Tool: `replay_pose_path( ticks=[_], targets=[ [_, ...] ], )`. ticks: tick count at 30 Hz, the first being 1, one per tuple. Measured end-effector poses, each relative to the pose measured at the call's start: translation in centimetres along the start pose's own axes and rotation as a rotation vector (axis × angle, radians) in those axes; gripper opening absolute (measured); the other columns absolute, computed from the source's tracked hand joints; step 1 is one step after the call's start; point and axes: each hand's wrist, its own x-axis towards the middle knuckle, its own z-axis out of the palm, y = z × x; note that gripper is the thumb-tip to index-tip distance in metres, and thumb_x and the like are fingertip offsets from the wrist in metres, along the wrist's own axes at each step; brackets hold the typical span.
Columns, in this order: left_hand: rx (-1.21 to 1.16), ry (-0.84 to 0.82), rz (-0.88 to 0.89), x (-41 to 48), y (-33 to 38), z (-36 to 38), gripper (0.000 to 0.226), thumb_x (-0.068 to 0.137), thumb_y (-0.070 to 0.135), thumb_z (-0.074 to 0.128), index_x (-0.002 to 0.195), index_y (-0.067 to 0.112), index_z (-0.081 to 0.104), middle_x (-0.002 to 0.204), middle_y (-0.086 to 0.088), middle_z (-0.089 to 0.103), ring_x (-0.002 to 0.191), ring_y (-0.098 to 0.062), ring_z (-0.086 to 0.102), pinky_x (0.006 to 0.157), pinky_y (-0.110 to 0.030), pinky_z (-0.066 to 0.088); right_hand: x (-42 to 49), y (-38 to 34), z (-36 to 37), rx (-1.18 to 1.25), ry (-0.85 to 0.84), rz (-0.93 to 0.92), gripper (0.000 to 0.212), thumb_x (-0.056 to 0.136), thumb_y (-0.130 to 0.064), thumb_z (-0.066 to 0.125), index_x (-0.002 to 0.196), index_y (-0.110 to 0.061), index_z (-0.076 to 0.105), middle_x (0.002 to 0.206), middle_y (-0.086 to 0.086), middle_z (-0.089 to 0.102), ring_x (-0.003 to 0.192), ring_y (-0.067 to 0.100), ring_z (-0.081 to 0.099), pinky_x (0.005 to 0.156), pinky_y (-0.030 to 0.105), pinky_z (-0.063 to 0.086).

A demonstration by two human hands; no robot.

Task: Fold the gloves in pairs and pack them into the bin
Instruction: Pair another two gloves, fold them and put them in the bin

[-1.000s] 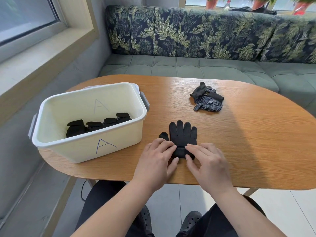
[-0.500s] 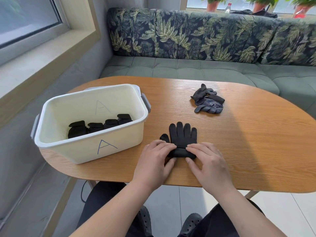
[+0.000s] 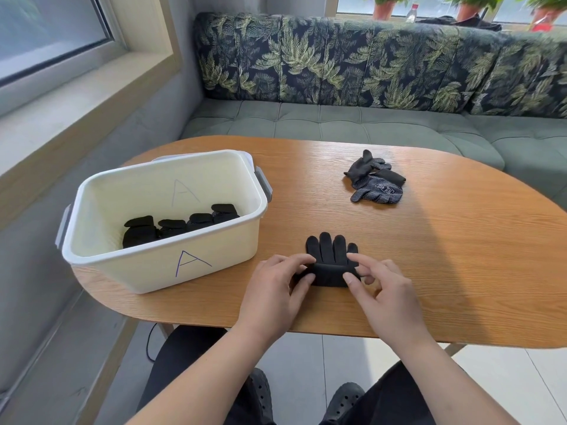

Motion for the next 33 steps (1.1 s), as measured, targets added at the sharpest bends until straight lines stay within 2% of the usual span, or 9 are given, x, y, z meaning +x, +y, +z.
replay_pose_path(
  ticks=[2,5,10,15,21,24,26,29,33],
  targets=[
    [0.019,0.006,0.021,0.2,-0.1,0.0,0.030,0.102,0.038,0.068,0.132,0.042,0.065,0.110,0.020,0.060,0.104,-0.006,0.055,0.093,-0.035,0.053,0.2,0.0,0.1,0.002,0.023,0.012,0.039,0.094,-0.036,0.079,0.131,-0.042,0.071,0.102,-0.021,0.064,0.097,0.009,0.062,0.081,0.014,0.047],
    [0.157,0.019,0.075,0.5,-0.3,0.4,0.033,0.106,0.040,0.061,0.138,0.030,0.065,0.124,0.016,0.066,0.124,-0.011,0.050,0.106,-0.037,0.047,0.5,0.3,0.3,-0.033,0.038,-0.030,0.036,0.096,-0.031,0.077,0.130,-0.041,0.072,0.101,-0.025,0.065,0.094,0.010,0.059,0.080,0.023,0.048],
    [0.258,0.023,0.062,0.5,-0.5,0.9,0.040,0.110,0.042,0.052,0.146,0.027,0.061,0.141,0.010,0.058,0.137,-0.017,0.043,0.113,-0.042,0.043,0.5,0.8,0.6,-0.143,0.058,-0.094,0.029,0.102,-0.025,0.069,0.129,-0.035,0.075,0.112,-0.019,0.060,0.107,0.011,0.056,0.087,0.029,0.049],
    [0.319,-0.004,0.202,0.2,-0.5,1.1,0.038,0.111,0.036,0.052,0.148,0.030,0.060,0.158,0.011,0.049,0.147,-0.020,0.041,0.119,-0.042,0.035,0.3,0.2,1.0,-0.338,0.059,-0.087,0.032,0.106,-0.040,0.059,0.135,-0.035,0.072,0.120,-0.014,0.059,0.114,0.012,0.050,0.086,0.034,0.051],
    [0.388,-0.043,0.299,-0.1,-0.3,1.4,0.040,0.111,0.042,0.049,0.143,0.025,0.065,0.154,0.009,0.058,0.140,-0.017,0.052,0.117,-0.042,0.039,0.4,0.1,1.2,-0.457,0.035,-0.094,0.037,0.106,-0.045,0.056,0.138,-0.033,0.070,0.132,-0.009,0.059,0.121,0.017,0.049,0.097,0.043,0.050],
    [0.417,-0.061,0.288,-0.1,-0.3,1.5,0.042,0.110,0.043,0.048,0.144,0.025,0.065,0.153,0.007,0.058,0.140,-0.018,0.052,0.117,-0.042,0.039,0.2,-0.1,1.2,-0.502,0.034,-0.106,0.038,0.106,-0.042,0.057,0.140,-0.031,0.069,0.145,-0.006,0.057,0.131,0.021,0.048,0.102,0.046,0.048],
    [0.427,-0.069,0.278,0.0,-0.2,1.5,0.043,0.110,0.043,0.047,0.145,0.025,0.064,0.153,0.007,0.058,0.140,-0.019,0.051,0.118,-0.042,0.039,0.0,-0.4,1.0,-0.489,0.045,-0.175,0.038,0.105,-0.036,0.060,0.141,-0.028,0.068,0.150,-0.007,0.057,0.137,0.021,0.048,0.106,0.044,0.046],
    [0.442,-0.081,0.251,0.0,-0.2,1.5,0.047,0.112,0.048,0.043,0.147,0.025,0.063,0.153,0.007,0.058,0.143,-0.019,0.048,0.118,-0.043,0.040,-0.4,-0.2,1.1,-0.462,0.034,-0.298,0.033,0.106,-0.031,0.060,0.137,-0.027,0.072,0.145,-0.013,0.064,0.134,0.018,0.054,0.104,0.043,0.047],
    [0.462,-0.111,0.207,0.1,-0.2,1.5,0.054,0.112,0.055,0.035,0.150,0.026,0.060,0.156,0.010,0.056,0.148,-0.016,0.044,0.120,-0.042,0.037,-0.2,0.0,1.5,-0.453,0.063,-0.245,0.032,0.102,-0.035,0.059,0.128,-0.033,0.077,0.136,-0.021,0.070,0.126,0.016,0.059,0.100,0.039,0.046]
  ],
)
